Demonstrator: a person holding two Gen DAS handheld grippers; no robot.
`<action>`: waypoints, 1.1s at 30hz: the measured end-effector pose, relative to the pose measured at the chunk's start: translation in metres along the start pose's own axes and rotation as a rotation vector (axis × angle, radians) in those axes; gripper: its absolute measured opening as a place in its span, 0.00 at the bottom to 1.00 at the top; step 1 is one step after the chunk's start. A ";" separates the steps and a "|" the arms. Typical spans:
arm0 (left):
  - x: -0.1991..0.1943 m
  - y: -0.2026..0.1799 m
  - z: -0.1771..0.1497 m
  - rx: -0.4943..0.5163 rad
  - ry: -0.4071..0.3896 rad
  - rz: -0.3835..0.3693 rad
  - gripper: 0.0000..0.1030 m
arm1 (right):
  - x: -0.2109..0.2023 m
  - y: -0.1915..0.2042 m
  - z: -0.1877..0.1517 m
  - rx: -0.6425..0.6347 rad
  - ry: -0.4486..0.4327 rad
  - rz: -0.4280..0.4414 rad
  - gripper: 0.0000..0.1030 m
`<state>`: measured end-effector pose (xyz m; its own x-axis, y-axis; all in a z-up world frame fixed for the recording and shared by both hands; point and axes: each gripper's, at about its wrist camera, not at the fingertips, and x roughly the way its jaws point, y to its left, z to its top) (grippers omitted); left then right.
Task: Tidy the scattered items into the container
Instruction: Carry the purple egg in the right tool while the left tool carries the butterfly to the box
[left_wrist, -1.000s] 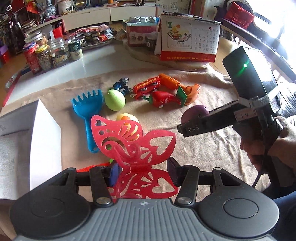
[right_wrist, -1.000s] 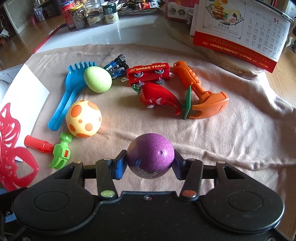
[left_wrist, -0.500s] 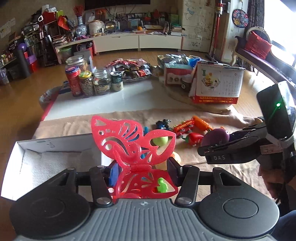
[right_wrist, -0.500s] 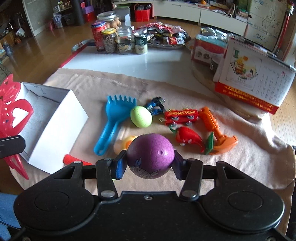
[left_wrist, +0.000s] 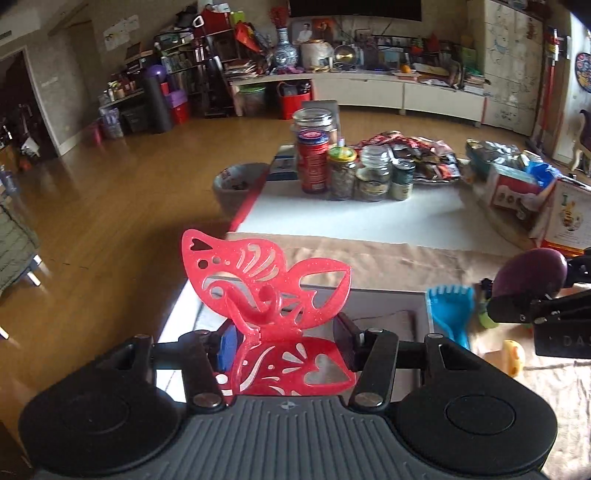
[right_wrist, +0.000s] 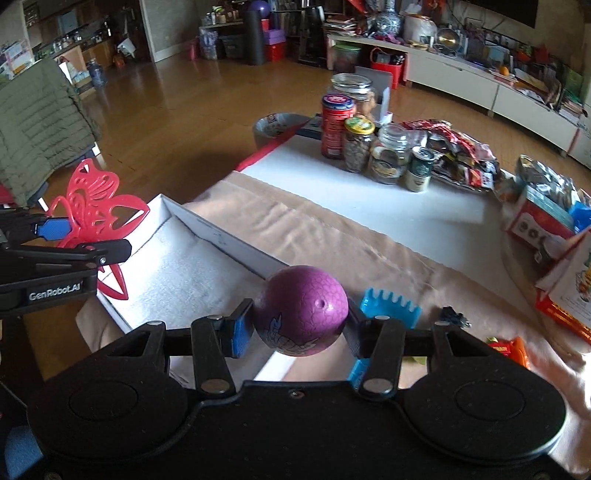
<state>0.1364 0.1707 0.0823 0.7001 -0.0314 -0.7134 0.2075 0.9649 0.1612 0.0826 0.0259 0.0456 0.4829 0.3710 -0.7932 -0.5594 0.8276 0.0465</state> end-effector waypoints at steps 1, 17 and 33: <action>0.006 0.009 0.000 -0.006 0.014 0.014 0.53 | 0.006 0.007 0.003 -0.008 0.005 0.008 0.49; 0.057 0.033 -0.023 0.005 0.157 0.039 0.53 | 0.051 0.049 0.006 -0.064 0.091 0.032 0.49; 0.059 0.025 -0.038 0.108 0.249 0.063 0.53 | 0.051 0.055 0.008 -0.079 0.111 0.032 0.49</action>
<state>0.1566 0.2030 0.0187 0.5271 0.1062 -0.8431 0.2500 0.9289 0.2733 0.0819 0.0936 0.0127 0.3892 0.3442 -0.8544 -0.6268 0.7787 0.0282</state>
